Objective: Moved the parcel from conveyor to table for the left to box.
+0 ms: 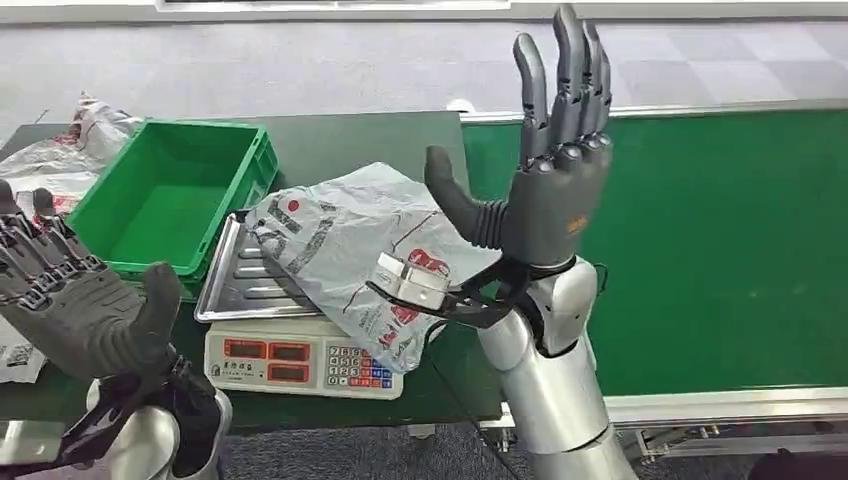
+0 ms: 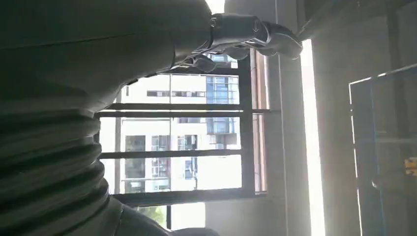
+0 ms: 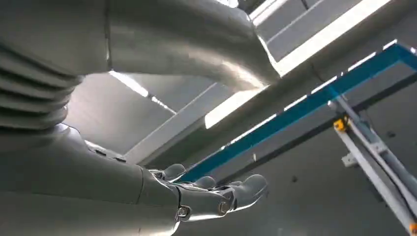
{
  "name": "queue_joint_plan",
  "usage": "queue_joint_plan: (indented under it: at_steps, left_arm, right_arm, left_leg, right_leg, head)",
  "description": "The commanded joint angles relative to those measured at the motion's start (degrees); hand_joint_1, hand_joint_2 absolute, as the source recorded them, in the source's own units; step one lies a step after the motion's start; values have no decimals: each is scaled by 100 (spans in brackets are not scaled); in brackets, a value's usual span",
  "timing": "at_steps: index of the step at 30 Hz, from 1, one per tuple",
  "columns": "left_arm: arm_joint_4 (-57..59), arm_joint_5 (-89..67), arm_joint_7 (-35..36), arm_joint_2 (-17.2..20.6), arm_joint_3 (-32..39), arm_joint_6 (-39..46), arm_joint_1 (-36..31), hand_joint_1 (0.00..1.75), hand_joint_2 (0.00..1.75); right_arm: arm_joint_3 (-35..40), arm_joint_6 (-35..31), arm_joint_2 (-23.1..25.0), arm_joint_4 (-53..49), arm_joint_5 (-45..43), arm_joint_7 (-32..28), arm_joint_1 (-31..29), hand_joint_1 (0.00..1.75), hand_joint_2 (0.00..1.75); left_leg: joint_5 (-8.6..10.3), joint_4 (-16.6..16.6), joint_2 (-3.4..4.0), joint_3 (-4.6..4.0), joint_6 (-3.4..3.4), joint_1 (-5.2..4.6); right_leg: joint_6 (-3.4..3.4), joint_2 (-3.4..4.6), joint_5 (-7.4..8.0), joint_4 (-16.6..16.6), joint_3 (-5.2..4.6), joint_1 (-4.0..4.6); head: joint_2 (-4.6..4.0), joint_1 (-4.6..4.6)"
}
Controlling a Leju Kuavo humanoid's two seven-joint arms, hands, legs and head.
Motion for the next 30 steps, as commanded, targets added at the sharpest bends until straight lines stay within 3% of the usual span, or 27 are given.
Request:
queue_joint_plan:
  at_steps: [1, 3, 5, 6, 7, 10, 11, 15, 20, 26, 30]
  left_arm:
    - [1028, -95, 2, 330, -360, -325, -222, 0, 175]
    - [1877, -661, 125, 324, -422, -640, -472, 0, 175]
    - [3065, -1634, 631, 266, -595, -984, -1072, 0, 175]
    - [3335, -1739, 693, 229, -627, -1047, -1207, 0, 175]
    - [4173, -2511, 905, 87, -697, -892, -1566, 0, 175]
    - [4382, -2587, 935, 37, -731, -919, -1650, 0, 175]
    - [4382, -2587, 935, 37, -731, -919, -1650, 0, 175]
    - [5295, -3332, 1159, -136, -1074, -1071, -2018, 0, 175]
    - [6995, -4127, 1386, -608, -1706, -1445, -2868, 0, 175]
    - [6995, -4127, 1386, -608, -1706, -1445, -2868, 0, 175]
    - [6995, -4127, 1386, -608, -1706, -1445, -2868, 0, 175]
  right_arm:
    - [-679, 17, 13, -839, 179, -77, 136, 0, 0]
    - [-896, 17, 13, -1681, 98, -116, 193, 0, 0]
    - [-1383, 17, 13, -2292, -1275, -872, 355, 0, 0]
    - [-1401, 17, 13, -2423, -1384, -872, 391, 0, 0]
    - [-1279, 17, 13, -2844, -2026, -872, 533, 0, 175]
    - [-1263, 17, 13, -2985, -2117, -872, 607, 0, 175]
    - [-1263, 17, 13, -2985, -2117, -872, 607, 0, 175]
    - [-811, 17, 13, -3753, -2626, -872, 877, 0, 175]
    - [-487, 17, 13, -4138, -2838, -872, 1062, 0, 175]
    - [-487, 17, 13, -4138, -2838, -872, 1062, 0, 175]
    - [-487, 17, 13, -4138, -2838, -872, 1062, 0, 175]
  left_leg:
    - [8, -22, -36, 17, -20, 7]
    - [4, -11, -23, 8, -10, 2]
    - [13, -22, -63, 12, -17, 5]
    - [16, -12, -85, 3, -12, 3]
    - [17, -9, -89, 1, -8, -2]
    - [20, -19, -101, 9, -11, 0]
    - [11, -8, -60, 6, -7, -5]
    - [2, -8, -11, 15, -9, -2]
    - [7, -14, -59, 17, -9, -8]
    - [-1, -10, 1, 15, -5, -11]
    - [3, -17, -8, 21, -11, -7]
  right_leg:
    - [7, -17, 0, -20, 23, 3]
    - [4, -12, -2, -8, 10, 1]
    - [9, -43, -5, -19, 25, 1]
    - [7, -69, -9, -12, 21, 1]
    - [7, -74, -9, -10, 14, 2]
    - [12, -80, -2, -24, 34, 5]
    - [8, -47, -2, -10, 16, 2]
    - [13, -3, 3, -14, 20, -6]
    - [17, -41, -2, -18, 27, -9]
    - [15, 9, 5, -12, 14, -14]
    - [15, 5, 6, -18, 19, -11]
  head:
    - [0, 2]
    - [0, 0]
    - [0, -2]
    - [0, 0]
    - [0, 0]
    - [0, 4]
    - [0, 0]
    - [0, 0]
    - [0, 2]
    - [0, 2]
    - [0, 2]
